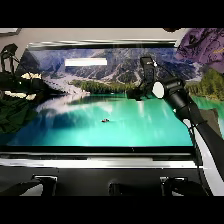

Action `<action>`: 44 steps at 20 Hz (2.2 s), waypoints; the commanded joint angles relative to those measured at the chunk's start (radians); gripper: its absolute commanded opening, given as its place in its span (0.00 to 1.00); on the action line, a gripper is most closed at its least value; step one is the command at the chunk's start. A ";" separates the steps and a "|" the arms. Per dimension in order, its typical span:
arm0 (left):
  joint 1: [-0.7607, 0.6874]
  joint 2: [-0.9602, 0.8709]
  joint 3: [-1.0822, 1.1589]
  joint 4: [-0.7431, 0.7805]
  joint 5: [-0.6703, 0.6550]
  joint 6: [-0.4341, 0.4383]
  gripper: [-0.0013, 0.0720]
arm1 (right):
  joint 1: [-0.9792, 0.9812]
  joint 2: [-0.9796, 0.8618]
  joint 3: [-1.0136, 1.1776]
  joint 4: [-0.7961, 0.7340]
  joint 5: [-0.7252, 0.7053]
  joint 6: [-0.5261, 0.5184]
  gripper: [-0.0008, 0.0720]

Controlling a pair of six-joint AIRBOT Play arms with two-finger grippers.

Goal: Fold the clothes and pants, and hang the long-sleeved shirts on hangers.

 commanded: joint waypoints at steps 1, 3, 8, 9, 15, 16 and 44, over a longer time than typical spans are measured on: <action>0.001 0.001 0.000 0.000 0.000 0.000 0.04 | 0.001 0.000 0.001 0.001 0.001 0.000 0.05; 0.001 0.001 0.000 0.000 0.000 0.000 0.04 | 0.001 0.000 0.001 0.001 0.001 0.000 0.05; 0.001 0.001 0.000 0.000 0.000 0.000 0.04 | 0.001 0.000 0.001 0.001 0.001 0.000 0.05; 0.001 0.001 0.000 0.000 0.000 0.000 0.04 | 0.001 0.000 0.001 0.001 0.001 0.000 0.05; 0.001 0.001 0.000 0.000 0.000 0.000 0.04 | 0.001 0.000 0.001 0.001 0.001 0.000 0.05; 0.001 0.001 0.000 0.000 0.000 0.000 0.04 | 0.001 0.000 0.001 0.001 0.001 0.000 0.05; 0.562 -0.454 -0.161 0.211 0.404 -0.301 0.29 | 0.001 0.000 0.001 0.001 0.103 0.000 0.05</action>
